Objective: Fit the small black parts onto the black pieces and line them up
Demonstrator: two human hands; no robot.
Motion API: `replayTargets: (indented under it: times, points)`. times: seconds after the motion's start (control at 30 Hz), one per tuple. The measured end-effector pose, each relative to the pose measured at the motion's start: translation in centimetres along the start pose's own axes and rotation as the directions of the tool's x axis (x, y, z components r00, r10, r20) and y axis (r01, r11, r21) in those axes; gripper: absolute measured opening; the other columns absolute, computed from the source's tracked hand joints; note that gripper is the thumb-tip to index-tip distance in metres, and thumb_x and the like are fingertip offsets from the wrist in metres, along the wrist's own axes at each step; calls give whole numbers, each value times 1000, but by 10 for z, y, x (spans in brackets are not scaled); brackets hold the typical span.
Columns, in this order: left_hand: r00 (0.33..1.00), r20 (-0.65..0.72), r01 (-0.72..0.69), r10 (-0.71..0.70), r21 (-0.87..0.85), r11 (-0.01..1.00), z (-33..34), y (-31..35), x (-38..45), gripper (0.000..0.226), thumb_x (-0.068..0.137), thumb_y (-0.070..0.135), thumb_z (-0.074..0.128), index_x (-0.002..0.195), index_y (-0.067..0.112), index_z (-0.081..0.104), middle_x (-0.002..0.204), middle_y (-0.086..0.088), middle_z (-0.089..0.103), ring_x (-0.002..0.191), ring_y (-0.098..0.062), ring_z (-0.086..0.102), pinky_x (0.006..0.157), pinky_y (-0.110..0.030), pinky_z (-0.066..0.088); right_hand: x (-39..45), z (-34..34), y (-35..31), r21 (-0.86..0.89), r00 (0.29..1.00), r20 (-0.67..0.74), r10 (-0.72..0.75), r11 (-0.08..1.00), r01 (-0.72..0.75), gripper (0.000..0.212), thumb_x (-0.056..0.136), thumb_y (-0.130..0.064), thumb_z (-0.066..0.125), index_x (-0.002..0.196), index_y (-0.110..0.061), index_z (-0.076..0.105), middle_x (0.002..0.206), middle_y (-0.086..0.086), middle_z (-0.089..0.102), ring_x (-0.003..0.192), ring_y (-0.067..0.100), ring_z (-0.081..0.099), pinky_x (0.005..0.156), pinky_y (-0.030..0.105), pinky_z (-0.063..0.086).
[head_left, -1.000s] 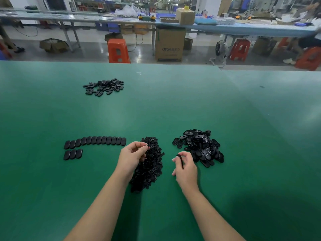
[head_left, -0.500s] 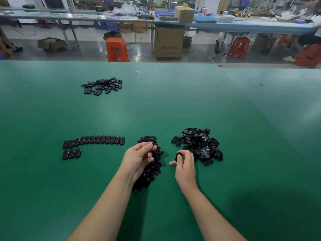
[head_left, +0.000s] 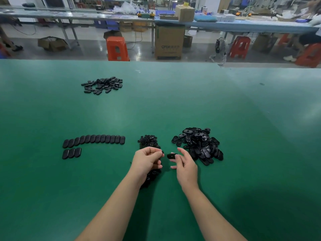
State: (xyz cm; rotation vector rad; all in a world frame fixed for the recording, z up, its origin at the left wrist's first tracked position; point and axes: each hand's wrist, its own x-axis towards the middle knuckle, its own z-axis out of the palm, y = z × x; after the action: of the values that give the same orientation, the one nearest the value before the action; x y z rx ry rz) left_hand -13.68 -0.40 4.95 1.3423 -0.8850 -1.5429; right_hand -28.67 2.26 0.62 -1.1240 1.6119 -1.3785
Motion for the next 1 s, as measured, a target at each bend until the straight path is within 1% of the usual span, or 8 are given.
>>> replayTargets:
  times: [0.17,0.27,0.37,0.53,0.63,0.73,0.9,1.0]
  points:
    - [1000,-11,-1,2,76,997,22,-6,-4,3,87,1,72,85,2,74,58,-2,65,48,-12,54,50,-26,53,0,-1,0,-49,1000,-13,-18,999,17,25,103,-10,55,93,-31,62,90,-5,76,75,6,74,61,22,59]
    - [997,-28,-68,74,188,980,32,-6,-7,7,88,3,71,82,7,74,66,-6,71,47,-18,57,51,-29,54,0,0,0,-64,1000,-9,-7,998,6,20,103,-11,54,93,-27,61,84,-7,75,70,6,73,58,15,53]
    - [986,-78,-115,149,332,936,38,-7,-6,10,88,7,70,80,13,74,75,-6,72,49,-19,64,51,-30,56,-1,-1,0,-109,1000,9,-15,994,16,18,103,-13,55,94,-27,61,76,-15,73,68,-5,68,58,7,47]
    - [972,-99,-145,214,465,874,41,-10,-5,12,87,6,67,80,15,69,76,-3,70,51,-12,66,51,-30,58,2,-2,4,-205,999,27,-25,978,30,13,102,-20,57,96,-30,62,86,-11,73,79,1,66,71,22,53]
    - [969,-111,-140,223,496,857,41,-9,-3,12,88,7,67,81,17,69,78,-1,70,59,-11,68,53,-28,59,2,-1,3,-208,999,35,-35,977,42,14,102,-20,57,96,-31,62,87,-11,73,79,1,66,69,18,52]
    - [966,-94,-150,240,554,819,41,-7,-1,12,88,10,66,81,19,69,79,3,71,70,-14,69,64,-32,61,2,-2,3,-210,998,40,-45,976,52,17,102,-19,58,94,-33,62,85,-11,72,79,-1,66,66,12,49]
    - [960,-62,-172,274,641,748,40,-5,1,14,88,13,67,79,23,70,77,10,69,73,-6,64,65,-18,52,1,-3,1,-208,998,52,-45,977,55,20,101,-18,57,91,-35,62,82,-12,72,75,0,67,65,16,52]
    - [966,-32,-173,257,658,733,37,-4,3,10,88,13,69,82,19,73,78,8,70,77,-11,66,71,-25,56,0,-3,-1,-184,997,61,-45,981,55,25,102,-16,57,89,-36,61,78,-12,72,70,-1,68,62,12,51]
